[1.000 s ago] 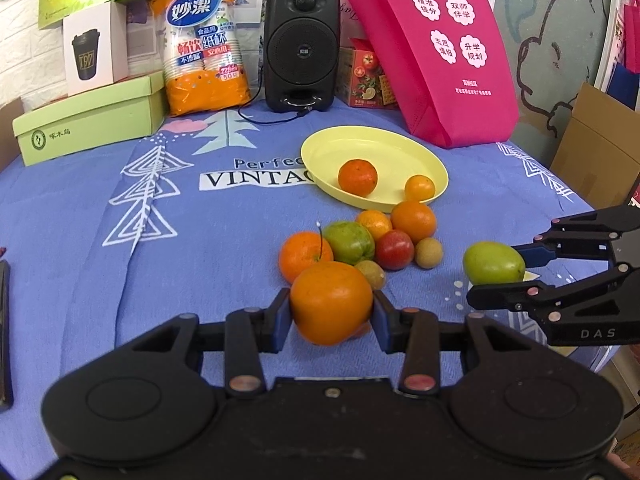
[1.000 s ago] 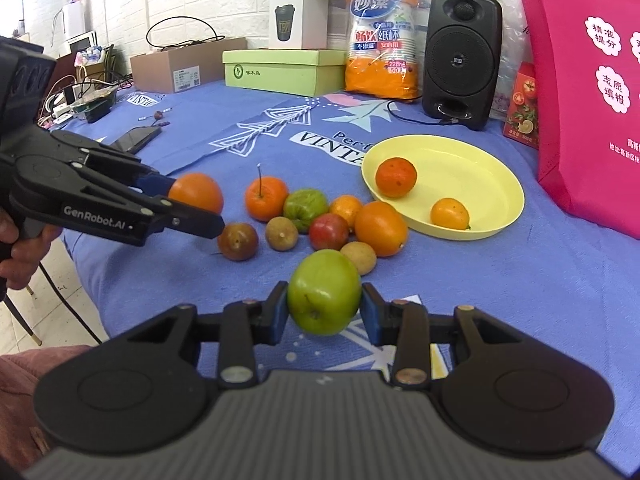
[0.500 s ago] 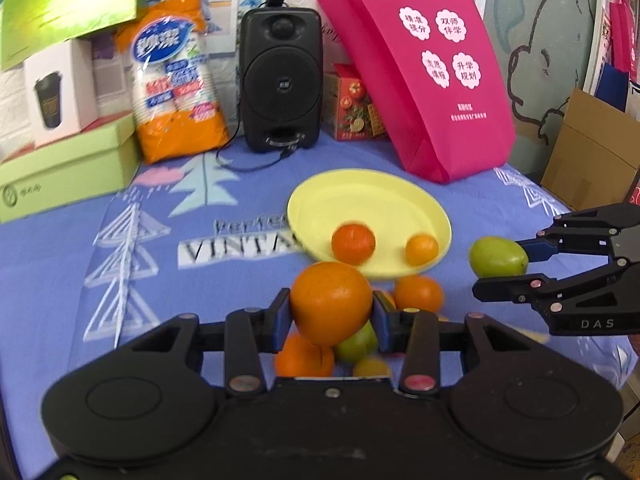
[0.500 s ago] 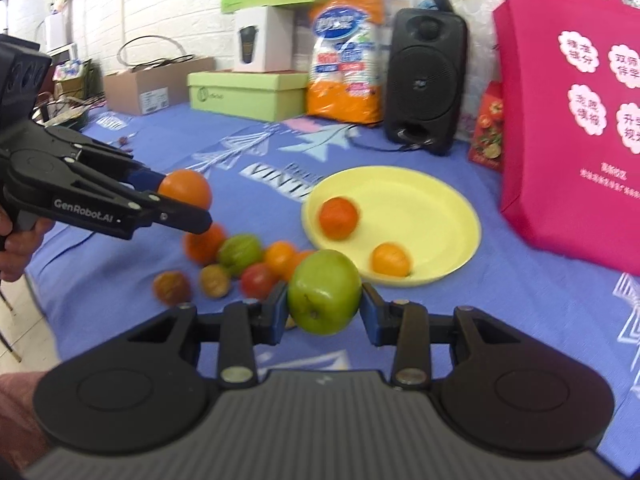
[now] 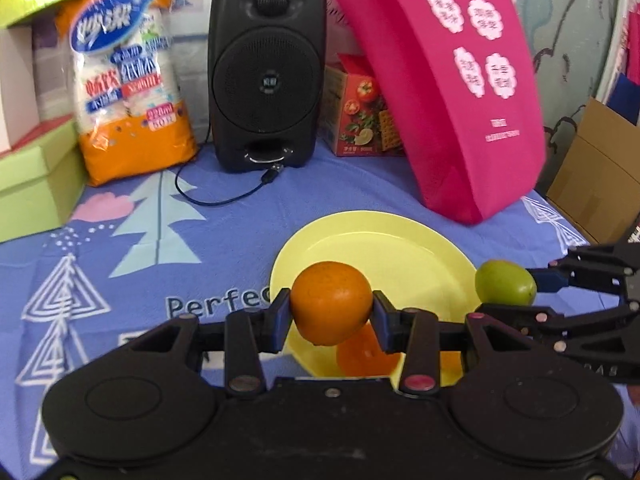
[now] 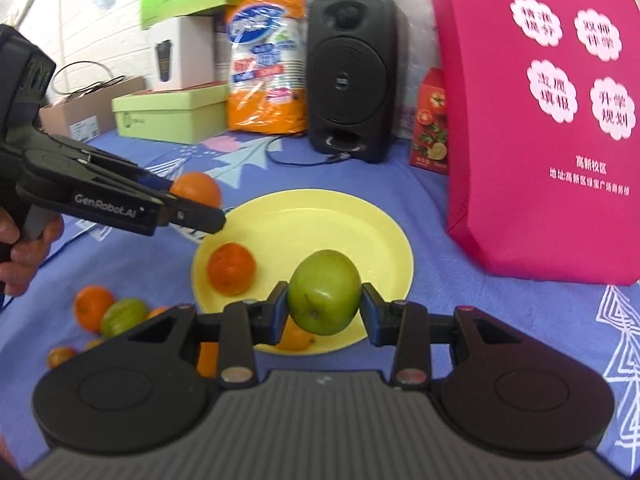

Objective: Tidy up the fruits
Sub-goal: 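Carry the orange and green apple onto the yellow plate and release both, then move both open tools back toward the remaining fruit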

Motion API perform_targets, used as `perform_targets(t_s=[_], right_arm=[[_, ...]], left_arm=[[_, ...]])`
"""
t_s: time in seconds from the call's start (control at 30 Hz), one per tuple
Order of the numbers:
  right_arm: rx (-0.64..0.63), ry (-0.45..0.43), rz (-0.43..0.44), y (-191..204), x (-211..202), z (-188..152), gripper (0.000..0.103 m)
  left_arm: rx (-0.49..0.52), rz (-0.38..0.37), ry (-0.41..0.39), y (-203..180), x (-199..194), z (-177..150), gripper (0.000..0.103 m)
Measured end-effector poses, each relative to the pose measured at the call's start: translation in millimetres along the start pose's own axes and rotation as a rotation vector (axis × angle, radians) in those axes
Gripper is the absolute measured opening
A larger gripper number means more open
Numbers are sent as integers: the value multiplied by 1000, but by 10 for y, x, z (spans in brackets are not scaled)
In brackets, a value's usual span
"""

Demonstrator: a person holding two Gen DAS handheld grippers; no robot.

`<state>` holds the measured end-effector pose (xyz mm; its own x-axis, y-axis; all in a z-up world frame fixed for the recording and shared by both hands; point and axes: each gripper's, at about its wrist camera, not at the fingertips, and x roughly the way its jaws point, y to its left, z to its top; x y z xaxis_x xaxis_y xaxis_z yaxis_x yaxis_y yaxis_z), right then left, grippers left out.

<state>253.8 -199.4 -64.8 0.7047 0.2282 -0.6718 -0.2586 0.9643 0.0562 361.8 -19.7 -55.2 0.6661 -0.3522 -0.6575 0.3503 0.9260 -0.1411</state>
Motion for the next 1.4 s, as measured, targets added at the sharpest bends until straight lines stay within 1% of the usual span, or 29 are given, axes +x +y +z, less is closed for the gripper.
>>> perform_targets(t_s=[0.13, 0.17, 0.23, 0.27, 0.3, 0.33, 0.37, 0.53, 0.57, 0.67, 0.97, 1.07, 1.13, 1.23, 1.4], right_arm=[[27, 20, -8, -77, 194, 32, 37], [30, 27, -13, -88, 238, 34, 37], [36, 38, -21, -108, 304, 32, 37], [39, 41, -25, -114, 324, 26, 38], [42, 33, -32, -117, 324, 23, 44], [48, 23, -37, -124, 311, 22, 53], [53, 11, -41, -129, 290, 21, 54], [43, -14, -46, -92, 128, 8, 54], [39, -16, -41, -77, 90, -1, 54], [29, -18, -36, -13, -12, -39, 54], [-10, -18, -8, 232, -323, -214, 54], [-36, -5, 10, 347, -407, -292, 54], [-52, 5, 23, 428, -452, -357, 56], [-73, 26, 47, 540, -493, -459, 58], [-101, 64, 86, 724, -529, -616, 60]], left_arm=[[2, 29, 30, 39, 263, 59, 41], [2, 35, 34, 45, 307, 65, 43], [-4, 53, 28, 53, 349, 79, 60], [-8, 58, 19, 55, 345, 87, 76], [-9, 62, 10, 48, 326, 91, 83], [-5, 66, -2, 42, 294, 95, 83], [3, 70, -10, 33, 250, 88, 83], [48, 100, -53, -18, -36, 19, 84], [50, 102, -59, -20, -95, -5, 86], [50, 106, -73, -34, -300, -103, 89], [16, 130, -85, 21, -774, -437, 89], [-4, 141, -91, 68, -926, -575, 89], [-21, 150, -90, 105, -1031, -675, 89], [-42, 153, -84, 144, -1179, -831, 89], [-60, 181, -70, 173, -1410, -1103, 89]])
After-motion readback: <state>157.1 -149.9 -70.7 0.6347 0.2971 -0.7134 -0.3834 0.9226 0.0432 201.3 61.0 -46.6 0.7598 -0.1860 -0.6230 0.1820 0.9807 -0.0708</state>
